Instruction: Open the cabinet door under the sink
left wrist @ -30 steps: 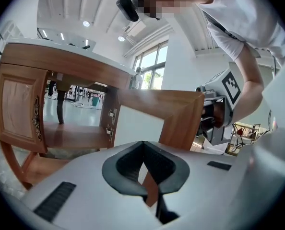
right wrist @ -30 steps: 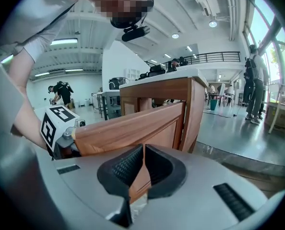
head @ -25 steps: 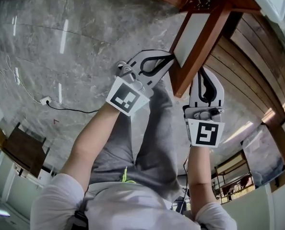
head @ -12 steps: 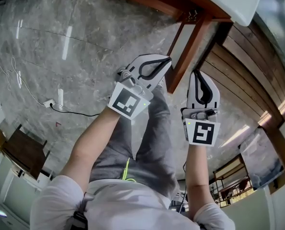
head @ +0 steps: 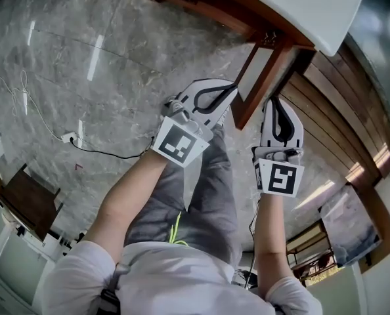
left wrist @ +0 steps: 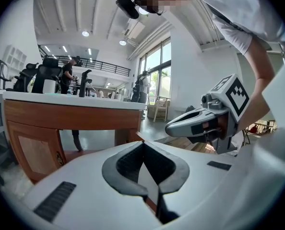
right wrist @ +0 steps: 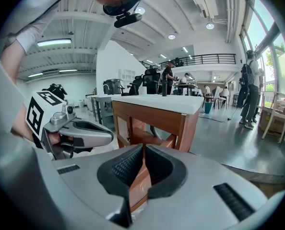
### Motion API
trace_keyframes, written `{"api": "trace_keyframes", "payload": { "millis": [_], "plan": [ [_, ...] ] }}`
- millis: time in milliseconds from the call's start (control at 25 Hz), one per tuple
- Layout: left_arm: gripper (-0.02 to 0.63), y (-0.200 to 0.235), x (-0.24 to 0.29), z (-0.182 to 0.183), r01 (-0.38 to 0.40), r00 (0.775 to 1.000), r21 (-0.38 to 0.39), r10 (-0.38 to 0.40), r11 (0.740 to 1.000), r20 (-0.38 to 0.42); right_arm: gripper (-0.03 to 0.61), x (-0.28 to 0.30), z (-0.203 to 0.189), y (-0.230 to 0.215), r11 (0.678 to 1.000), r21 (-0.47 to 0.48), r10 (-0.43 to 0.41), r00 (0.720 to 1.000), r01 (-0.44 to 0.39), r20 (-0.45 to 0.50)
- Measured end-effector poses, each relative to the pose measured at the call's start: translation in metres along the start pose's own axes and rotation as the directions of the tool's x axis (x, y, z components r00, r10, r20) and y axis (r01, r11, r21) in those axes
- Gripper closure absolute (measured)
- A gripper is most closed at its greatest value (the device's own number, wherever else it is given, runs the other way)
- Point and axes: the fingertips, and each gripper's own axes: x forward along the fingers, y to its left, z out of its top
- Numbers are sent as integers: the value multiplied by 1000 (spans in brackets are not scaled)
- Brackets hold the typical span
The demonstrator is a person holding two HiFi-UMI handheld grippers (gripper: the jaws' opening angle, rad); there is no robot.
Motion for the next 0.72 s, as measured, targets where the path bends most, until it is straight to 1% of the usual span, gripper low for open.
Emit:
{"api": "trace_keyframes", "payload": {
  "millis": [280,360,480,720],
  "plan": [
    [600,14,-19,49,-40,998,-25,41,999,39,537,-6,44,7,1000,-8,2,1000,-2,19],
    [600,13,-27,69,-40,997,-41,42,998,64,537,-10,57,10,1000,-9,2,1000,-2,26],
    [600,19,-42,101,-62,993,-51,67,997,93,537,-17,80,16,1000,-7,4,999,-4,42],
    [600,35,-83,168,-127,983,-32,131,991,129,537,-38,142,32,1000,0,23,997,-23,79]
  ]
}}
